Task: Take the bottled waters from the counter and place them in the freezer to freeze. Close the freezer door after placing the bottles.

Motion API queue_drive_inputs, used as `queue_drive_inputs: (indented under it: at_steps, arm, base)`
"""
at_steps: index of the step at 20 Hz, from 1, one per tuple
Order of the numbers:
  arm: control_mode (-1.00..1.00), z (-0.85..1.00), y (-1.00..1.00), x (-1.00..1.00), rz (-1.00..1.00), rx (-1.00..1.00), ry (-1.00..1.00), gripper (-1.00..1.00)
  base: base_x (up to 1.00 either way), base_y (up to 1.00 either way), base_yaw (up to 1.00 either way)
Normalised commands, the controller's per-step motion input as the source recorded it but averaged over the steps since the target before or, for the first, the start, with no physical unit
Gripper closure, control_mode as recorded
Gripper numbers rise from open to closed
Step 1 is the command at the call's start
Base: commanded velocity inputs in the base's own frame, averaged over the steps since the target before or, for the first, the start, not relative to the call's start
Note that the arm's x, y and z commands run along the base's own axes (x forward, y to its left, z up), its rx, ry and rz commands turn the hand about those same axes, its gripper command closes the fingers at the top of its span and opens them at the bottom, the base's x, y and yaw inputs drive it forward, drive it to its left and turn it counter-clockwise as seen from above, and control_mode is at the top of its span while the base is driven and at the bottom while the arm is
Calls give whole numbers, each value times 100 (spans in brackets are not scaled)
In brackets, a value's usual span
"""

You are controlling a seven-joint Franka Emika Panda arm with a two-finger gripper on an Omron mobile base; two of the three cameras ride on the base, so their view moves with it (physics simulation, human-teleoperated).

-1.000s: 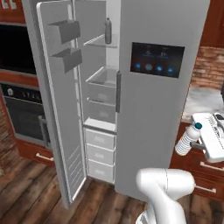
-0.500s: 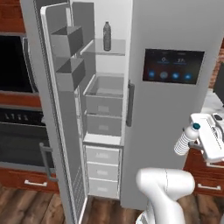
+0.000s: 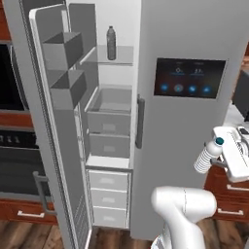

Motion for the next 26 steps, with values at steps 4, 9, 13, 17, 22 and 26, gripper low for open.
queue_drive_inputs:
  at_steps: [4,9,13,17,22,26]
  arm:
    - [100,0,0,0,0,0,0,100]
    - [100,0,0,0,0,0,0,100]
    - [100,0,0,0,0,0,0,100]
    - [100,0,0,0,0,0,0,100]
    - [100,0,0,0,0,0,0,100]
    - [100,0,0,0,0,0,0,100]
  base:
    - [29,36,-12]
    - [13,68,-7]
    - [31,69,-3]
    - [42,13,-4]
    - [73,0,-9]
    - [44,0,-10]
